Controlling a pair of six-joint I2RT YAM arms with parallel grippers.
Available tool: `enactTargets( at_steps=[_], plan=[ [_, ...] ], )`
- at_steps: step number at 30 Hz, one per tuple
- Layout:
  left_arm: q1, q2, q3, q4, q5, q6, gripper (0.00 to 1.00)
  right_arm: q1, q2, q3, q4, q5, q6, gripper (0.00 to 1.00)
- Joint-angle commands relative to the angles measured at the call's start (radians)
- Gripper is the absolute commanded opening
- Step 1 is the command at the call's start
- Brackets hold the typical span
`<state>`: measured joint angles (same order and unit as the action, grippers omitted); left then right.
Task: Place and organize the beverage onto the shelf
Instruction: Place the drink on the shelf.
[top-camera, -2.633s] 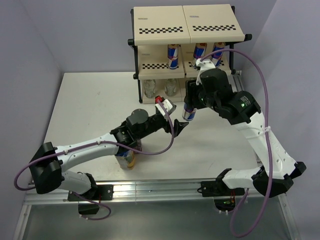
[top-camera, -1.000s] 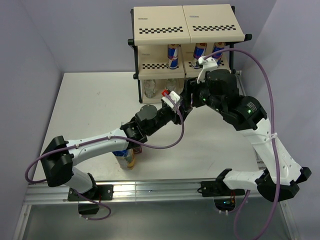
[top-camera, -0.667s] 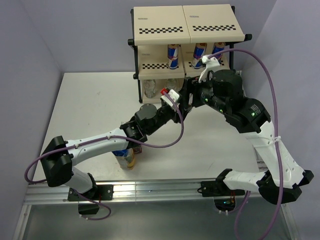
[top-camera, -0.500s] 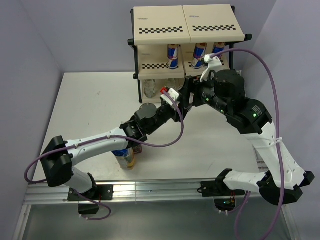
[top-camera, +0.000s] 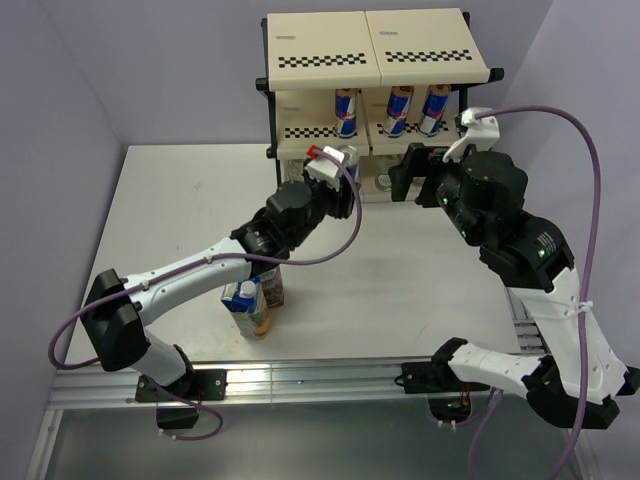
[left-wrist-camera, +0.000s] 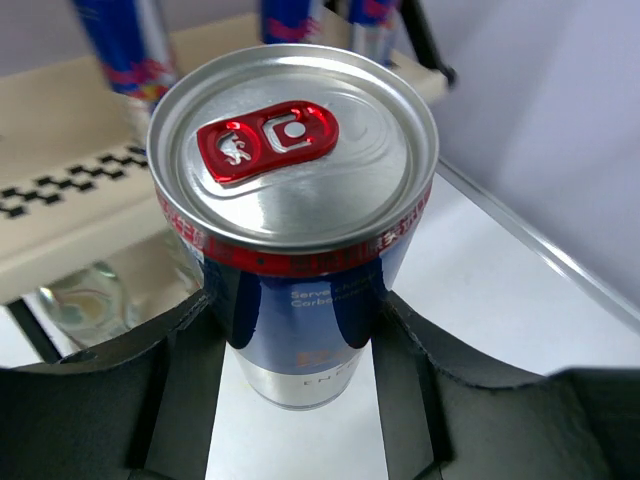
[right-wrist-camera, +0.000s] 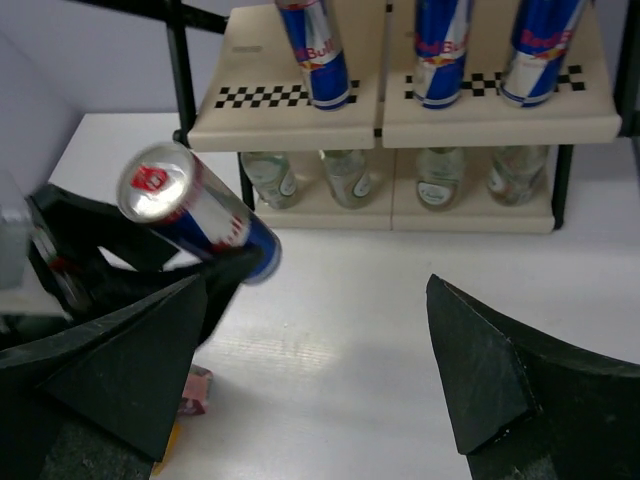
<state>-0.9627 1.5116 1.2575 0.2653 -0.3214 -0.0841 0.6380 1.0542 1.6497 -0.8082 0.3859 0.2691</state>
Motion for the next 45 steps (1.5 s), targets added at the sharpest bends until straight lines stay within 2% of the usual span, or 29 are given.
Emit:
enactTargets(
  at_steps=[1,5,15,24,38,45],
  plan=[
    [0.050,0.012,0.149,0.008,-0.097,-0.051,0.00,-0.015,-0.036,-0.031,0.017,0.056,-0.004,0.98],
    [0.125,0.035,0.195,-0.031,-0.087,-0.083,0.00,-0.018,-0.060,-0.059,0.037,0.050,-0.005,0.99],
    [0.292,0.091,0.213,0.046,0.054,-0.072,0.00,-0.018,-0.158,-0.149,0.092,0.016,-0.011,1.00],
    [0.308,0.167,0.244,0.090,0.061,-0.066,0.00,-0.018,-0.241,-0.243,0.164,-0.027,-0.008,1.00],
    [0.305,0.291,0.289,0.239,-0.110,-0.062,0.00,-0.018,-0.318,-0.346,0.230,-0.151,0.009,1.00],
    [0.294,0.383,0.402,0.195,-0.168,0.004,0.00,-0.018,-0.336,-0.373,0.248,-0.189,0.013,1.00]
  ],
)
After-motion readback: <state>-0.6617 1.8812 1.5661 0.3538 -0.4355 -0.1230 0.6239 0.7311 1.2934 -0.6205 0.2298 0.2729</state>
